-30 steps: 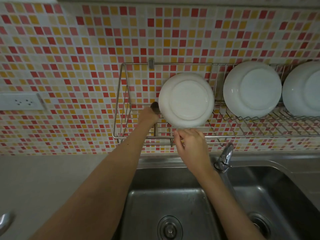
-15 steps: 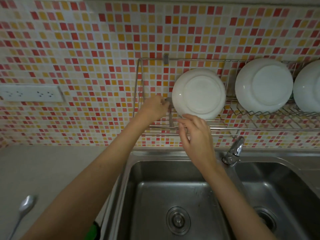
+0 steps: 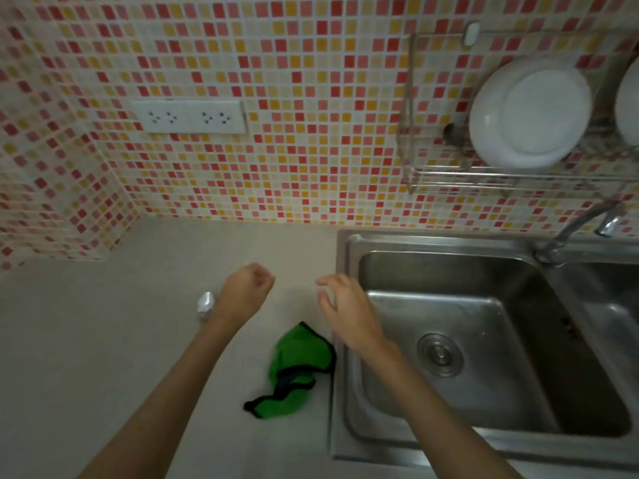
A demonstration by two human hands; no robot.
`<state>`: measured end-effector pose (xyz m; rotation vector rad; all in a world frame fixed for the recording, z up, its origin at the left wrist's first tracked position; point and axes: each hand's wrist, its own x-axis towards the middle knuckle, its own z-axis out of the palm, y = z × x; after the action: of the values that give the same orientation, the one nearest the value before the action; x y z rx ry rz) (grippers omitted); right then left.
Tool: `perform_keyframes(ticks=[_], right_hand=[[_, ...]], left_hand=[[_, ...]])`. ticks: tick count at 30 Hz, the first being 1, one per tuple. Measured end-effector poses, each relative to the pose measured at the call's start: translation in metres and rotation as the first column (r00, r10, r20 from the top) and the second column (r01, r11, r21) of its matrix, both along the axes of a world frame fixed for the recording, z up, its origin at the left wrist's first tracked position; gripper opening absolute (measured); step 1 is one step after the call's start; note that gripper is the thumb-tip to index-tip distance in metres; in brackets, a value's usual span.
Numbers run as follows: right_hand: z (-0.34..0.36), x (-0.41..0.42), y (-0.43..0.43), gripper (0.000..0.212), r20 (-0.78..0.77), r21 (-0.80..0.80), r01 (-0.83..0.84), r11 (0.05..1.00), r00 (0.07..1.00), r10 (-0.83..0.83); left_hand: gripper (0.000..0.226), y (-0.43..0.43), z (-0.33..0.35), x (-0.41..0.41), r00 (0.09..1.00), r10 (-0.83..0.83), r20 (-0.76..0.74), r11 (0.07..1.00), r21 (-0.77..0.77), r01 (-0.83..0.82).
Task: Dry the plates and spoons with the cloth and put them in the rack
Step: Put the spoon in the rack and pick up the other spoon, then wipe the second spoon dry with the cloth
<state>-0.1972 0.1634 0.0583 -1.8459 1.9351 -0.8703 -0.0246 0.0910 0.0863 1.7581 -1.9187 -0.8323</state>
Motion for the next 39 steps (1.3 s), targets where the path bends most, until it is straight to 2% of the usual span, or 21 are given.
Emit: perform_keyframes(ticks=[2,3,6,8,9,11,13,16,20,22,23,26,27,28,29,31,32,33,34,36,39], right_hand=[[-0.028,0.030,0.002,0.040,-0.021,0.175,0.002,0.985,1.000,0.002],[-0.041,0.044,0.006,0.049,-0.023,0.278,-0.010,0.961,1.000,0.017],[-0.069,0.072,0.017,0.094,0.023,0.536,0.000,0.844,1.000,-0.014],[-0.079,0.087,0.025,0.107,0.002,0.543,0.129,0.829,0.988,-0.155],[-0.080,0.093,0.028,0.108,-0.070,0.491,0.236,0.838,0.970,-0.232],[-0.081,0.104,0.032,0.101,-0.239,0.347,0.437,0.830,0.897,-0.372],[-0.081,0.111,0.030,0.093,-0.316,0.331,0.519,0.788,0.848,-0.425],[-0.085,0.114,0.023,0.082,-0.315,0.471,0.510,0.720,0.859,-0.403],[-0.082,0.115,0.016,0.049,-0.285,0.509,0.480,0.714,0.877,-0.387],[-0.082,0.113,0.017,0.036,-0.227,0.493,0.471,0.732,0.881,-0.414],[-0.083,0.111,0.018,0.029,-0.168,0.479,0.463,0.746,0.882,-0.439],[-0.087,0.101,0.023,0.011,0.089,0.454,0.464,0.761,0.826,-0.556],[-0.086,0.097,0.024,0.009,0.214,0.460,0.476,0.749,0.759,-0.614],[-0.084,0.095,0.025,0.010,0.366,0.477,0.488,0.732,0.647,-0.669],[-0.080,0.092,0.026,0.013,0.531,0.511,0.487,0.708,0.469,-0.706],[-0.074,0.087,0.033,0.019,0.759,0.588,0.404,0.700,0.021,-0.650],[-0.072,0.084,0.037,0.023,0.800,0.593,0.347,0.726,-0.151,-0.581],[-0.071,0.081,0.041,0.028,0.830,0.556,0.311,0.771,-0.261,-0.493],[-0.068,0.077,0.045,0.033,0.855,0.498,0.308,0.811,-0.332,-0.399],[-0.061,0.068,0.050,0.040,0.893,0.360,0.335,0.871,-0.393,-0.218],[-0.057,0.047,0.053,0.033,0.876,0.304,0.392,0.868,-0.474,-0.092]], left_hand=[[0.025,-0.006,-0.031,0.046,0.995,0.062,0.076,0.996,0.067,-0.067],[0.029,-0.008,-0.045,0.065,0.990,0.067,0.123,0.993,0.090,-0.078],[0.050,-0.008,-0.079,0.106,0.960,0.064,0.271,0.984,0.145,-0.106],[0.066,-0.006,-0.097,0.125,0.942,0.128,0.311,0.965,0.182,-0.191],[0.070,-0.005,-0.105,0.130,0.939,0.159,0.304,0.954,0.200,-0.226],[0.071,-0.006,-0.119,0.140,0.944,0.161,0.288,0.949,0.218,-0.228],[0.062,-0.009,-0.126,0.145,0.945,0.136,0.297,0.956,0.211,-0.204],[0.047,-0.015,-0.128,0.147,0.958,0.122,0.260,0.959,0.219,-0.182],[0.035,-0.024,-0.131,0.147,0.974,0.066,0.218,0.958,0.258,-0.123],[0.018,-0.030,-0.132,0.148,0.980,0.012,0.199,0.962,0.266,-0.065],[0.019,-0.033,-0.134,0.148,0.983,-0.017,0.185,0.960,0.278,-0.036],[0.039,-0.040,-0.138,0.146,0.993,-0.040,0.115,0.943,0.334,-0.001],[0.040,-0.042,-0.139,0.145,0.998,-0.024,0.065,0.935,0.354,-0.001],[0.039,-0.043,-0.140,0.145,1.000,-0.001,0.009,0.925,0.379,-0.003],[0.038,-0.043,-0.137,0.142,0.999,0.017,-0.050,0.917,0.400,0.005],[0.034,-0.042,-0.132,0.135,0.985,0.035,-0.166,0.897,0.441,0.043],[0.033,-0.041,-0.128,0.130,0.973,0.048,-0.224,0.887,0.457,0.061],[0.032,-0.039,-0.124,0.125,0.958,0.060,-0.279,0.880,0.469,0.081],[0.031,-0.036,-0.119,0.118,0.937,0.074,-0.342,0.869,0.483,0.108],[0.027,-0.031,-0.109,0.101,0.883,0.106,-0.457,0.841,0.515,0.166],[0.027,-0.020,-0.086,0.067,0.813,0.105,-0.573,0.804,0.530,0.270]])
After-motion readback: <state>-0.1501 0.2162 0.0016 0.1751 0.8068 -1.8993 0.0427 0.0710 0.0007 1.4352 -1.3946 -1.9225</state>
